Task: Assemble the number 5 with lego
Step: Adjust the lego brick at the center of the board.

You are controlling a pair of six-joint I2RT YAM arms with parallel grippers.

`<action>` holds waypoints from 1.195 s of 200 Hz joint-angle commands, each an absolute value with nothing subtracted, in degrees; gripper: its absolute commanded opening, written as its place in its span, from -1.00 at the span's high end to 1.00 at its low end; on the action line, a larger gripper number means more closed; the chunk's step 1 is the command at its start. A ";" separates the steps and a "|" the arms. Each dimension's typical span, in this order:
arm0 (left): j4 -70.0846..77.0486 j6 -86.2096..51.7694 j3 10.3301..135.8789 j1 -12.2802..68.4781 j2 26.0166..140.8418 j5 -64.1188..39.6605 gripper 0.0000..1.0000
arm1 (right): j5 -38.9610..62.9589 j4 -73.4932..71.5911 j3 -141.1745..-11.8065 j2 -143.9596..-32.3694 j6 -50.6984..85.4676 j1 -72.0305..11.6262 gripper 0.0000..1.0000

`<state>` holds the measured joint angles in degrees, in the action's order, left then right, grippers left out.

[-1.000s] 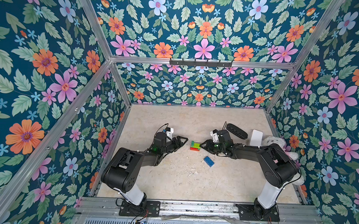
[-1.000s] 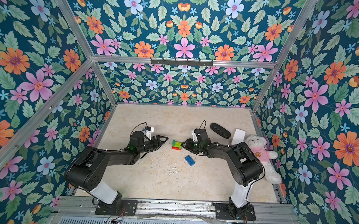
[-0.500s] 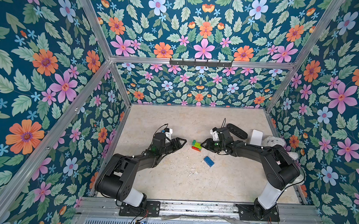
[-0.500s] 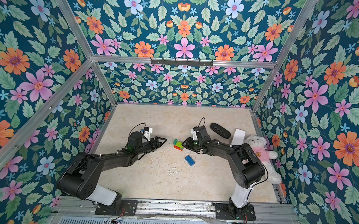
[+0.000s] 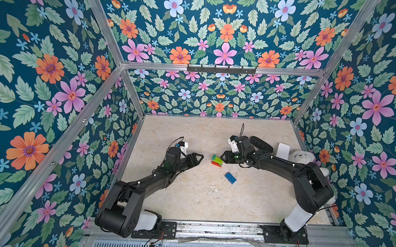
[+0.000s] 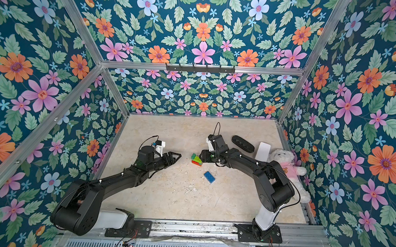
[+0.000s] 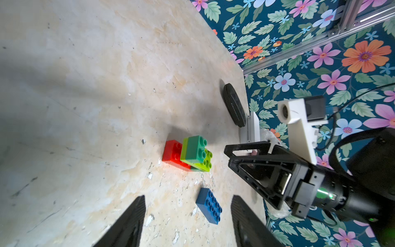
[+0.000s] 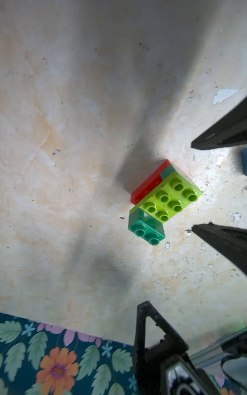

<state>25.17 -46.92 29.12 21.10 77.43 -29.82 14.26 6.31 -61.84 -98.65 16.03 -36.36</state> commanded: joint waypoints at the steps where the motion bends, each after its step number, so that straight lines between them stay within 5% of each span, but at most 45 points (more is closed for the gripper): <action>1: 23.22 -45.36 28.73 21.09 76.29 -29.40 -0.33 | 10.55 7.85 -62.16 -98.51 6.56 -38.00 -0.25; 159: 24.40 -45.83 29.34 20.96 78.64 -31.71 -0.31 | 8.24 13.47 -69.74 -107.29 -6.17 -40.82 -0.28; 239: 24.76 -45.71 29.18 20.23 79.18 -32.26 -0.30 | 7.39 13.51 -71.76 -109.77 -4.51 -41.89 -0.01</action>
